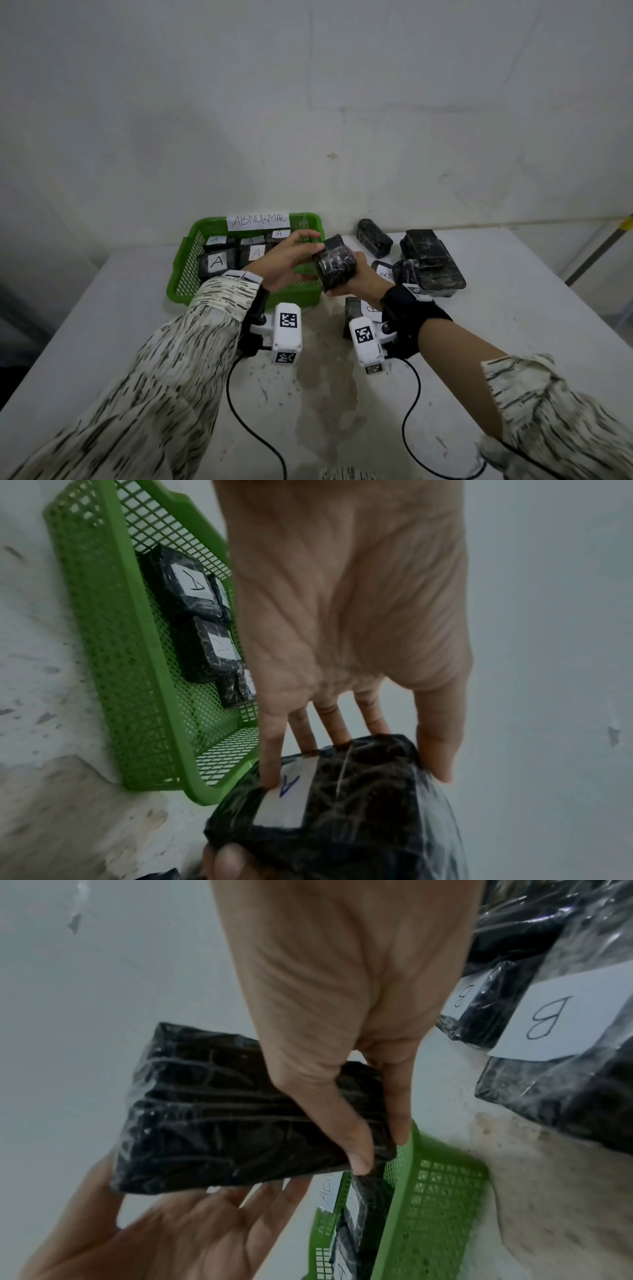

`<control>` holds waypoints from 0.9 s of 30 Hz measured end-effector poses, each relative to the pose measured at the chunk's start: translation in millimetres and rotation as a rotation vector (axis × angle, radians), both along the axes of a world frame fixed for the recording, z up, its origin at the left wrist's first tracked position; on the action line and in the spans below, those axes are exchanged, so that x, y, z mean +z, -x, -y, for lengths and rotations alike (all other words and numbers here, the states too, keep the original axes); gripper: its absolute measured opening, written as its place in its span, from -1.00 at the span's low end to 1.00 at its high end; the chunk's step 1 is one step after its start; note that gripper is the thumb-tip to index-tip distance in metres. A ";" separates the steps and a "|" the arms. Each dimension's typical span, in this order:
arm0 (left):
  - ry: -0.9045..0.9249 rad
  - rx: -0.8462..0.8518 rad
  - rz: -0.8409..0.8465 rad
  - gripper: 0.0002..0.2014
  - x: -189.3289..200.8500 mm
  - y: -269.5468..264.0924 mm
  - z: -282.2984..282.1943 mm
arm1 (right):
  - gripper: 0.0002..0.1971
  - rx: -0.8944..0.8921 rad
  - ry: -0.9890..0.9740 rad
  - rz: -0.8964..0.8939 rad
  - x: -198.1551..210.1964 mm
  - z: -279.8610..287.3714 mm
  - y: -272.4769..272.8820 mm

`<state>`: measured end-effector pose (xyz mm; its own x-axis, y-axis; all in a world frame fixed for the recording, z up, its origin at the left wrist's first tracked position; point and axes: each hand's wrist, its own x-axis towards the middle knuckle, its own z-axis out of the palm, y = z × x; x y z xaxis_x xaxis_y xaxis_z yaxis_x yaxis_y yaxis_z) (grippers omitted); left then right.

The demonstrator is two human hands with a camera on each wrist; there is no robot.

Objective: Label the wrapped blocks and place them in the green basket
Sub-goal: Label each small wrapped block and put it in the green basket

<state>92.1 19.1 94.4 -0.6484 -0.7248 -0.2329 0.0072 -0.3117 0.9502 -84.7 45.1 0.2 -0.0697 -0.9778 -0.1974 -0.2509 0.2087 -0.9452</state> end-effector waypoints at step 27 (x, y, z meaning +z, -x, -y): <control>0.043 0.253 0.183 -0.56 -10.2 -33.7 6.9 | -0.75 -0.046 -0.055 0.094 69.1 -1.8 -12.7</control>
<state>125.8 12.1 84.2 -0.3962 -0.8695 -0.2949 -0.0932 -0.2814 0.9550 -72.0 46.9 69.3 -0.0931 -0.9615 -0.2587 -0.1505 0.2705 -0.9509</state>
